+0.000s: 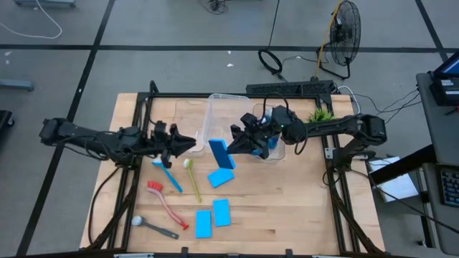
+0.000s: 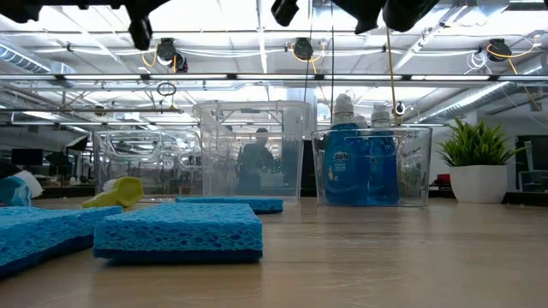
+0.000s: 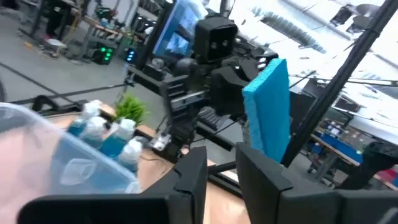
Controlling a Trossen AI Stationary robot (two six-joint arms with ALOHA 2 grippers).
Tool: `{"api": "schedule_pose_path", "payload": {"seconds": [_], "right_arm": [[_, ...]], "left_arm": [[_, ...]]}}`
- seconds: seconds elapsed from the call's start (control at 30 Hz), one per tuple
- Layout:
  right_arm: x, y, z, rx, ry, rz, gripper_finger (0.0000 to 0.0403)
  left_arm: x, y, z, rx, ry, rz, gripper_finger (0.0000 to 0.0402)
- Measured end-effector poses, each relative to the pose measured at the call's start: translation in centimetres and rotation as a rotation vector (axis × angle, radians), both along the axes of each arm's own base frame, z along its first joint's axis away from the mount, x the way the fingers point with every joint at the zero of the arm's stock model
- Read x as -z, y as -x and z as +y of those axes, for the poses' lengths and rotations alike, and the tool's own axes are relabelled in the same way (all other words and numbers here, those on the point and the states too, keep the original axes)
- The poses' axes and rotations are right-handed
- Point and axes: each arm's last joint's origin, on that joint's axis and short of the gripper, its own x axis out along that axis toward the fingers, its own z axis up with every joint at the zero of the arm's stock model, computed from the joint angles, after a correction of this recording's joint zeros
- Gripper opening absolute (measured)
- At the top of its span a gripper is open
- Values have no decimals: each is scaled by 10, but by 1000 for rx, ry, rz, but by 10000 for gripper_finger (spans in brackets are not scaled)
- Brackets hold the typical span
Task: Pick & Place Kitchen Sink Supplies
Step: Put the blue sponge into the left transparent bin
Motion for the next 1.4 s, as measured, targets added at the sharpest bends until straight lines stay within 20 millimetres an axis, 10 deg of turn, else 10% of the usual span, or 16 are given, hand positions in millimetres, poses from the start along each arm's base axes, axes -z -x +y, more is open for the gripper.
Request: {"api": "schedule_pose_path", "payload": {"seconds": [0.47,0.77,1.1,1.4], "right_arm": [[-1,-1,-6,25,25,-62,0],[-1,-1,-5,23,26,-63,0],[-1,-1,-5,24,25,-62,0],[0,-1,-6,44,27,-53,0]], "left_arm": [[2,-43,-10,105,58,-181,260],[-6,-76,-15,134,38,-157,285],[-8,-94,-17,142,40,-113,231],[-11,-93,-17,201,-9,-123,19]]}}
